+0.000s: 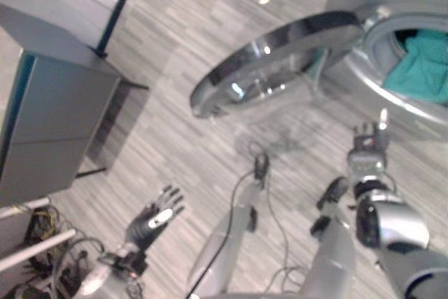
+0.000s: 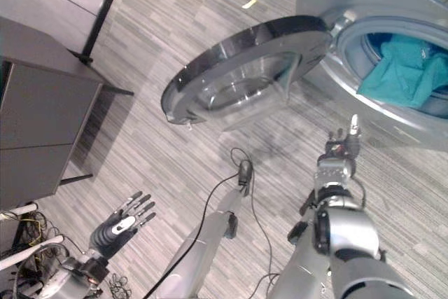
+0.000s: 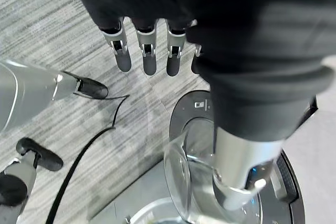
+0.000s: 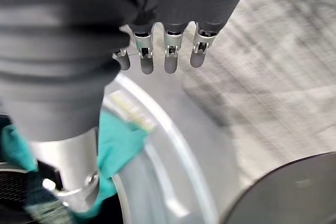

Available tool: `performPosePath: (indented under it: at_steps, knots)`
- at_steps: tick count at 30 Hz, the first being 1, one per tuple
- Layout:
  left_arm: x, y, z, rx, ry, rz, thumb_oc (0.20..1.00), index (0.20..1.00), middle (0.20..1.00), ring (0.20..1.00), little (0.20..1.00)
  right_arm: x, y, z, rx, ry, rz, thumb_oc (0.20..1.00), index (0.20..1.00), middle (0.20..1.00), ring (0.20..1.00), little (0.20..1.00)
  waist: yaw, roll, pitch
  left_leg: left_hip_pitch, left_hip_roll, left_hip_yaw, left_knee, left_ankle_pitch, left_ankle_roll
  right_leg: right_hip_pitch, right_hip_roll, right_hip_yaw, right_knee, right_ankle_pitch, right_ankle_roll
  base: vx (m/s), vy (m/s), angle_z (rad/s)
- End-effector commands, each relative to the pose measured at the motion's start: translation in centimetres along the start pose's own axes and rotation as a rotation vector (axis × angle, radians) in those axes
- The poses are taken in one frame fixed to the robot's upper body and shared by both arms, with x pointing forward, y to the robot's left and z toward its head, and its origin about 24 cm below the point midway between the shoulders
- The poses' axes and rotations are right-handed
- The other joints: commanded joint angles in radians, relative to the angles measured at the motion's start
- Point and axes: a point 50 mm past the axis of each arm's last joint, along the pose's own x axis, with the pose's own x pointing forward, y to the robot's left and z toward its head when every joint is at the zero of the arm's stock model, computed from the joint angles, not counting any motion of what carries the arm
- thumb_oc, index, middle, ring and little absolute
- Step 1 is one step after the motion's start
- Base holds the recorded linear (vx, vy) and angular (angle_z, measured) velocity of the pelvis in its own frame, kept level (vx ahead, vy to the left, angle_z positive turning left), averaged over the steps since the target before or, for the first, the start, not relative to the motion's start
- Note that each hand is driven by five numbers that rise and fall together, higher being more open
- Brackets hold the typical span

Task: Grab the laundry basket,head to the washer,open it,put in the laundry and shut it.

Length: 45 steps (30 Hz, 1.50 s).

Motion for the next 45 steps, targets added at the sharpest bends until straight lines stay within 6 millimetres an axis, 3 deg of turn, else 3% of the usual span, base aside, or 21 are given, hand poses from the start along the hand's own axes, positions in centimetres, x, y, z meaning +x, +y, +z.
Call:
performPosePath:
  at_steps: [1, 2, 9, 15, 18, 20, 22, 26, 29, 39, 45]
  knots:
    - [0.0, -0.5, 0.6, 0.025, -0.055, -0.017, 1.0, 1.0, 1.0, 1.0, 1.0, 1.0, 2.8, 5.3, -0.02, -0.153, 0.063, 1.0, 1.0, 1.0, 1.0, 1.0, 0.06, 0.067, 0.029, 0.021, -0.034, 0.009, -0.106, -0.097, 0.013, 0.013, 0.023, -0.029, 0.088, -0.178, 0.024, 0.02, 0.009, 0.05]
    - [-0.2, -0.4, 0.6, 0.028, -0.054, -0.013, 1.0, 1.0, 1.0, 1.0, 1.0, 1.1, 3.6, 6.5, -0.013, -0.186, 0.07, 1.0, 1.0, 1.0, 1.0, 1.0, 0.072, 0.073, 0.025, 0.016, -0.039, 0.008, -0.106, -0.097, 0.011, 0.007, 0.021, -0.031, 0.095, -0.183, 0.025, 0.02, 0.01, 0.06]
    - [-0.1, -0.5, 0.8, 0.026, -0.063, -0.015, 1.0, 1.0, 1.0, 1.0, 1.0, 1.2, 5.2, 8.7, 0.021, -0.242, 0.07, 1.0, 1.0, 1.0, 1.0, 1.0, 0.096, 0.101, 0.017, 0.004, -0.048, 0.007, -0.106, -0.098, 0.016, -0.031, 0.005, -0.018, 0.134, -0.196, 0.029, 0.03, 0.028, 0.06]
    - [0.0, -0.6, 0.8, 0.017, -0.074, -0.01, 1.0, 1.0, 1.0, 1.0, 1.0, 1.2, 3.5, 7.2, 0.039, -0.205, 0.019, 1.0, 1.0, 1.0, 1.0, 1.0, 0.092, 0.109, 0.022, -0.001, -0.052, 0.012, -0.106, -0.102, 0.022, -0.049, -0.001, -0.013, 0.157, -0.202, 0.031, 0.02, 0.015, 0.04]
    - [0.1, -0.8, 0.6, -0.012, -0.098, 0.005, 1.0, 1.0, 1.0, 1.0, 1.0, 0.6, 0.1, 3.8, 0.097, -0.142, -0.045, 1.0, 1.0, 1.0, 1.0, 1.0, 0.072, 0.104, 0.038, 0.0, -0.049, 0.019, -0.106, -0.107, 0.028, -0.057, -0.002, -0.001, 0.163, -0.197, 0.033, 0.01, 0.008, -0.01]
    - [0.0, -0.7, 0.5, -0.023, -0.098, 0.018, 1.0, 1.0, 1.0, 1.0, 1.0, 0.2, -0.9, 2.6, 0.127, -0.126, -0.053, 1.0, 1.0, 1.0, 1.0, 1.0, 0.064, 0.097, 0.043, 0.002, -0.048, 0.021, -0.105, -0.108, 0.03, -0.056, -0.002, -0.001, 0.164, -0.198, 0.033, 0.01, 0.0, -0.03]
    - [-0.2, -0.6, 0.0, -0.053, -0.097, 0.039, 1.0, 1.0, 1.0, 1.0, 1.0, -0.9, -3.8, 0.4, 0.144, -0.092, -0.084, 1.0, 1.0, 1.0, 1.0, 1.0, 0.037, 0.082, 0.058, 0.003, -0.045, 0.026, -0.104, -0.11, 0.032, -0.056, 0.001, 0.0, 0.162, -0.195, 0.033, 0.0, 0.0, 0.0]
    - [-0.4, -0.4, -0.3, -0.077, -0.098, 0.056, 1.0, 1.0, 1.0, 1.0, 1.0, -1.3, -5.5, 0.5, 0.118, -0.102, -0.116, 1.0, 1.0, 1.0, 1.0, 1.0, 0.015, 0.07, 0.063, 0.001, -0.043, 0.029, -0.099, -0.11, 0.032, -0.058, 0.002, 0.003, 0.164, -0.194, 0.031, 0.0, -0.001, -0.01]
    - [-0.4, -0.3, -0.2, -0.067, -0.091, 0.06, 1.0, 1.0, 1.0, 1.0, 1.0, -0.8, -4.8, 1.8, 0.113, -0.131, -0.123, 1.0, 1.0, 1.0, 1.0, 1.0, 0.015, 0.071, 0.057, -0.003, -0.043, 0.028, -0.097, -0.111, 0.032, -0.06, 0.0, 0.005, 0.165, -0.195, 0.03, -0.01, 0.004, -0.06]
    - [-0.7, -0.1, -0.2, -0.036, -0.068, 0.05, 1.0, 1.0, 1.0, 1.0, 1.0, 0.8, 0.9, 7.1, 0.105, -0.247, -0.026, 1.0, 1.0, 1.0, 1.0, 1.0, 0.049, 0.103, 0.038, 0.0, -0.053, 0.021, -0.106, -0.108, 0.03, -0.072, -0.013, 0.013, 0.186, -0.205, 0.033, 0.0, 0.0, 0.0]
    - [-0.7, -0.2, 0.2, -0.023, -0.071, 0.032, 1.0, 1.0, 1.0, 1.0, 1.0, 1.1, 2.9, 9.3, 0.084, -0.293, 0.014, 1.0, 1.0, 1.0, 1.0, 1.0, 0.065, 0.124, 0.033, -0.003, -0.062, 0.016, -0.106, -0.109, 0.031, -0.086, -0.021, 0.016, 0.203, -0.209, 0.037, 0.0, 0.0, 0.0]
